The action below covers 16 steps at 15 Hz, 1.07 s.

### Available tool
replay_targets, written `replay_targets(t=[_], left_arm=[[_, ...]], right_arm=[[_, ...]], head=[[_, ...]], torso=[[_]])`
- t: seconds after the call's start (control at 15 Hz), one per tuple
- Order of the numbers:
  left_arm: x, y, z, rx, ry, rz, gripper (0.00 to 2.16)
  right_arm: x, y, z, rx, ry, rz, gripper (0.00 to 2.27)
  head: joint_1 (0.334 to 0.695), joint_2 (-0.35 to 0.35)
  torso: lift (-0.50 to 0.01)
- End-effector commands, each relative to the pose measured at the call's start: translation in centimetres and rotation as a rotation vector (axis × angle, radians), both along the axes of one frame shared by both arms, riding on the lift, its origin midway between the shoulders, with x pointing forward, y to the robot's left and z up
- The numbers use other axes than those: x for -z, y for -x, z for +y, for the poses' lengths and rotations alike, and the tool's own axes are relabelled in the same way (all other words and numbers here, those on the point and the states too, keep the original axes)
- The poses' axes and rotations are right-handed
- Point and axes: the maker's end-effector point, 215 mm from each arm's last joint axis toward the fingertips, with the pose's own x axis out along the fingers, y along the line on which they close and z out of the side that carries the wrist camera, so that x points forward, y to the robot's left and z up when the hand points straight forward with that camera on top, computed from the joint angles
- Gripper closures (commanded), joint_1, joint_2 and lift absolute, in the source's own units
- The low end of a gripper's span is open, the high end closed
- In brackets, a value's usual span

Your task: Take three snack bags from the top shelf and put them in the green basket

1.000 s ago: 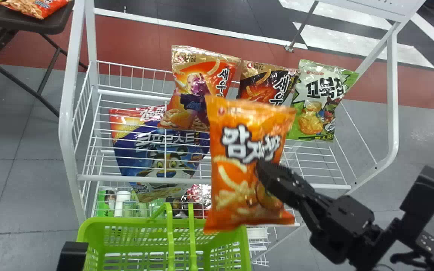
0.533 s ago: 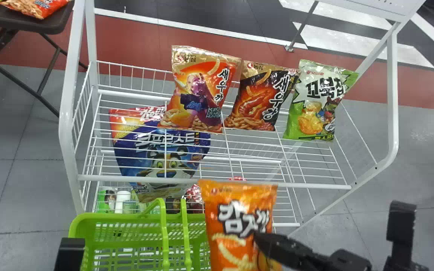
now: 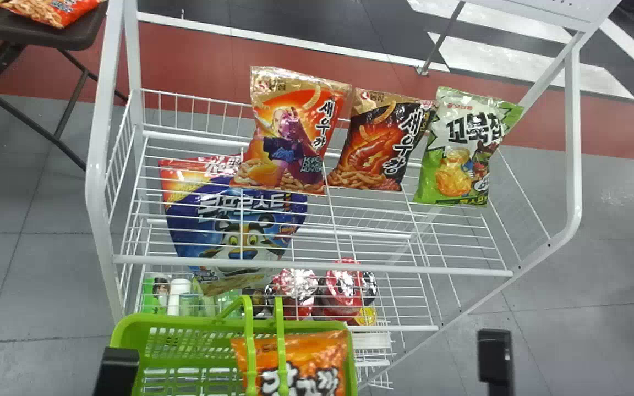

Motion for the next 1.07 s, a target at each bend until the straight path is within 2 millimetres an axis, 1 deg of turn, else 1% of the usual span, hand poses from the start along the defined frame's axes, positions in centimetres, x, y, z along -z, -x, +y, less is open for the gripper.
replay_targets(t=[0.0,0.13,0.2,0.27,0.33,0.4,0.47,0.6,0.73,0.87,0.93,1.0], left_arm=[[-0.1,0.4,-0.2,0.01,0.001,0.005,1.57],[-0.1,0.5,-0.1,0.01,0.001,0.005,1.57],[-0.2,0.7,-0.1,0.012,0.006,0.007,1.57],[-0.2,0.8,-0.2,0.014,0.007,0.009,1.57],[-0.2,0.8,-0.2,0.014,0.007,0.009,1.57],[-0.2,0.8,-0.2,0.014,0.007,0.009,1.57],[-0.3,0.8,-0.3,0.013,0.01,0.006,1.57],[-0.3,0.8,-0.3,0.016,0.014,0.007,1.57],[-0.4,0.8,-0.3,0.015,0.018,0.003,1.57],[-0.4,0.8,-0.3,0.014,0.018,0.004,1.57],[-0.4,0.9,-0.3,0.014,0.02,0.003,1.57],[-0.4,0.8,-0.3,0.013,0.022,0.001,1.57]], right_arm=[[0.7,-0.5,2.7,-0.051,0.013,-0.022,2.25],[2.4,-0.8,4.2,-0.069,0.045,-0.011,2.25],[3.1,-0.8,4.5,-0.081,0.053,-0.001,2.17],[3.8,-0.4,4.9,-0.099,0.058,0.017,1.89],[4.3,-0.1,5.3,-0.114,0.064,0.024,1.27],[4.5,-0.2,5.3,-0.117,0.07,0.02,0.09],[4.2,-0.5,5.0,-0.118,0.075,-0.003,0.0],[2.8,-2.3,3.5,-0.096,0.087,-0.094,0.03],[1.1,-4.2,1.3,-0.057,0.092,-0.174,0.05],[-1.6,-7.0,-0.2,-0.019,0.109,-0.31,0.07],[-3.2,-8.6,-0.6,0.001,0.122,-0.394,0.07],[-5.0,-10.7,-1.2,0.03,0.139,-0.491,0.07]], head=[[0.695,-0.35],[0.695,-0.35],[0.695,-0.35],[0.695,-0.35],[0.695,-0.35],[0.695,-0.35],[0.695,-0.35],[0.695,-0.35],[0.695,-0.35],[0.695,-0.35],[0.695,-0.35],[0.695,-0.35]], torso=[[-0.033],[-0.033],[-0.033],[-0.033],[-0.033],[-0.033],[-0.033],[-0.033],[-0.033],[-0.033],[-0.033],[-0.033]])
